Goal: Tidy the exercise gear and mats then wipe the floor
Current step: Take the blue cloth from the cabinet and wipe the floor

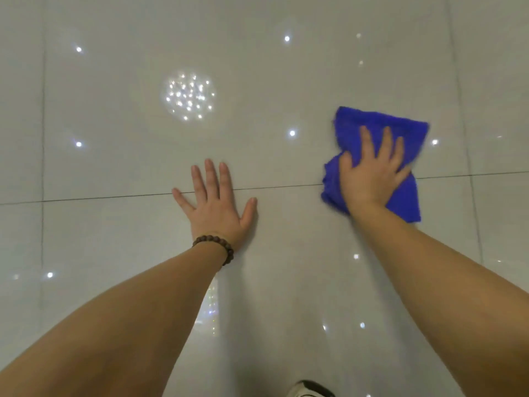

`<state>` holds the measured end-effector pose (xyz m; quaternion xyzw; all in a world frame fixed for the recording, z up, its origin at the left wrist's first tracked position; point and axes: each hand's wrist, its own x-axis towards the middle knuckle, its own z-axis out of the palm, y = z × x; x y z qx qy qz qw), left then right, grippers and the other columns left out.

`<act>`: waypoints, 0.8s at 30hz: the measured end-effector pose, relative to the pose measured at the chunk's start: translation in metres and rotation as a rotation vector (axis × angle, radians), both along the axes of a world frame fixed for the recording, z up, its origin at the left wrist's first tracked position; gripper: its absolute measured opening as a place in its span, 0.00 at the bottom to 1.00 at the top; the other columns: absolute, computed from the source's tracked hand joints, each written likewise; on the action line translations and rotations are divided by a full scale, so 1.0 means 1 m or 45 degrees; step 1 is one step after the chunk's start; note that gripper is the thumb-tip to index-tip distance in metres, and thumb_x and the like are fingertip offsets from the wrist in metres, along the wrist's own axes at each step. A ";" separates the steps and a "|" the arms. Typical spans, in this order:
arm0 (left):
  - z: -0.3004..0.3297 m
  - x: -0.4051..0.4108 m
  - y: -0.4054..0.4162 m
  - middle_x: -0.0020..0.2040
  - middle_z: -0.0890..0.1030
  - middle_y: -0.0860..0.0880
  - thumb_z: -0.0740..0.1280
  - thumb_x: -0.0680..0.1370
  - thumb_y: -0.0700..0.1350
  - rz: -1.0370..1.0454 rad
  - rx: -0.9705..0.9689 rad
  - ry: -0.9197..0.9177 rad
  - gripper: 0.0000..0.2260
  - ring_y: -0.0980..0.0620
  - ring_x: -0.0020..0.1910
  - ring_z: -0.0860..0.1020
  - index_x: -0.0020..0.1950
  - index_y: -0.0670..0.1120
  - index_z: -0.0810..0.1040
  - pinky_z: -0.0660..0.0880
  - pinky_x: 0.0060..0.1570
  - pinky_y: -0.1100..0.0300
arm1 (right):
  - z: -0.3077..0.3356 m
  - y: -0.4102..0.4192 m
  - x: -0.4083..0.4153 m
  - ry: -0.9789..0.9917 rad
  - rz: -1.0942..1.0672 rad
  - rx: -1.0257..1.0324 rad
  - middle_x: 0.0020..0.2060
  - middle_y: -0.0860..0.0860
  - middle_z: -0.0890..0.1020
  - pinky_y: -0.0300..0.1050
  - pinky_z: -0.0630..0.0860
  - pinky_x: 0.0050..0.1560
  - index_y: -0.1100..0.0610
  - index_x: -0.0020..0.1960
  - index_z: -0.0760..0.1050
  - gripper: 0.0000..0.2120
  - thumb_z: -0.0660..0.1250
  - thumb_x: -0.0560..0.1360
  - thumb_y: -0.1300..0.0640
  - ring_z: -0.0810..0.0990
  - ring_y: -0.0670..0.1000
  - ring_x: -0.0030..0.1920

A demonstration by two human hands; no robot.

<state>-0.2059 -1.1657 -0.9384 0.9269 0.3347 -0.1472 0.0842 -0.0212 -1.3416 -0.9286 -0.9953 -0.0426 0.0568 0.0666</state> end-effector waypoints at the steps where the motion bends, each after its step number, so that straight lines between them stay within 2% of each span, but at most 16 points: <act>1: -0.001 -0.001 0.001 0.79 0.39 0.46 0.44 0.77 0.67 0.003 0.007 -0.005 0.37 0.44 0.77 0.37 0.79 0.49 0.38 0.40 0.69 0.30 | -0.001 0.028 -0.021 0.029 0.269 -0.001 0.77 0.50 0.55 0.62 0.47 0.71 0.42 0.75 0.58 0.29 0.57 0.75 0.41 0.50 0.56 0.77; 3: -0.003 -0.002 0.002 0.80 0.42 0.46 0.44 0.76 0.65 0.021 -0.015 -0.052 0.36 0.44 0.77 0.38 0.79 0.49 0.43 0.40 0.69 0.30 | -0.006 0.075 -0.066 0.037 0.793 -0.022 0.77 0.49 0.56 0.61 0.48 0.72 0.41 0.74 0.58 0.29 0.55 0.74 0.40 0.51 0.55 0.76; 4: -0.002 -0.004 0.003 0.80 0.44 0.47 0.45 0.75 0.64 0.020 -0.047 -0.088 0.35 0.45 0.78 0.39 0.79 0.49 0.46 0.40 0.69 0.30 | -0.006 0.085 -0.080 0.051 0.948 -0.012 0.76 0.49 0.58 0.61 0.49 0.72 0.41 0.74 0.59 0.29 0.54 0.73 0.39 0.53 0.55 0.76; 6: 0.000 -0.010 0.008 0.80 0.45 0.48 0.45 0.75 0.64 -0.043 -0.123 -0.160 0.35 0.47 0.78 0.40 0.79 0.49 0.48 0.38 0.70 0.32 | -0.007 0.070 -0.076 0.036 1.024 0.036 0.75 0.50 0.62 0.62 0.54 0.70 0.41 0.73 0.63 0.29 0.52 0.72 0.39 0.57 0.56 0.75; 8: 0.004 -0.029 0.012 0.80 0.43 0.49 0.46 0.76 0.64 -0.088 -0.178 -0.209 0.35 0.50 0.78 0.39 0.79 0.49 0.46 0.37 0.72 0.35 | -0.009 0.010 -0.055 0.006 0.814 -0.003 0.75 0.50 0.63 0.62 0.57 0.69 0.42 0.72 0.64 0.30 0.52 0.71 0.39 0.59 0.56 0.75; 12: 0.006 -0.104 -0.002 0.79 0.41 0.44 0.45 0.77 0.64 0.224 -0.051 -0.143 0.36 0.46 0.78 0.39 0.79 0.46 0.43 0.38 0.72 0.35 | 0.008 -0.132 -0.024 0.100 -0.053 -0.054 0.76 0.52 0.56 0.65 0.52 0.71 0.44 0.76 0.57 0.32 0.50 0.73 0.38 0.53 0.56 0.76; 14: 0.005 -0.133 -0.016 0.79 0.41 0.42 0.42 0.77 0.65 0.392 -0.036 -0.050 0.37 0.43 0.77 0.38 0.79 0.45 0.42 0.40 0.71 0.34 | 0.011 -0.145 -0.026 0.154 -0.383 -0.065 0.77 0.51 0.53 0.66 0.46 0.72 0.44 0.76 0.54 0.29 0.50 0.77 0.39 0.49 0.56 0.76; 16: 0.000 -0.140 -0.020 0.78 0.39 0.41 0.39 0.75 0.67 0.435 -0.040 0.012 0.39 0.43 0.77 0.37 0.79 0.44 0.39 0.40 0.71 0.32 | 0.007 -0.110 -0.031 0.141 -0.538 -0.020 0.77 0.51 0.52 0.66 0.45 0.70 0.44 0.76 0.53 0.28 0.51 0.78 0.41 0.48 0.57 0.76; 18: -0.003 -0.138 -0.016 0.78 0.38 0.41 0.39 0.74 0.68 0.415 -0.052 0.035 0.40 0.42 0.77 0.35 0.78 0.44 0.37 0.38 0.70 0.32 | 0.005 -0.051 -0.046 0.129 -0.358 -0.002 0.78 0.50 0.51 0.66 0.45 0.70 0.43 0.76 0.53 0.28 0.53 0.78 0.41 0.47 0.56 0.77; 22: -0.005 -0.138 -0.009 0.78 0.37 0.42 0.41 0.72 0.70 0.389 -0.092 0.036 0.43 0.42 0.76 0.34 0.78 0.45 0.36 0.36 0.68 0.32 | 0.003 0.068 -0.136 0.132 0.601 -0.076 0.78 0.49 0.50 0.63 0.45 0.72 0.41 0.76 0.52 0.30 0.55 0.76 0.40 0.45 0.55 0.77; 24: -0.003 -0.138 -0.008 0.78 0.37 0.42 0.39 0.70 0.71 0.408 -0.116 0.037 0.44 0.42 0.76 0.35 0.78 0.45 0.36 0.37 0.68 0.31 | 0.008 0.102 -0.177 0.168 0.901 -0.092 0.78 0.48 0.48 0.62 0.45 0.72 0.40 0.76 0.51 0.29 0.54 0.77 0.39 0.44 0.55 0.77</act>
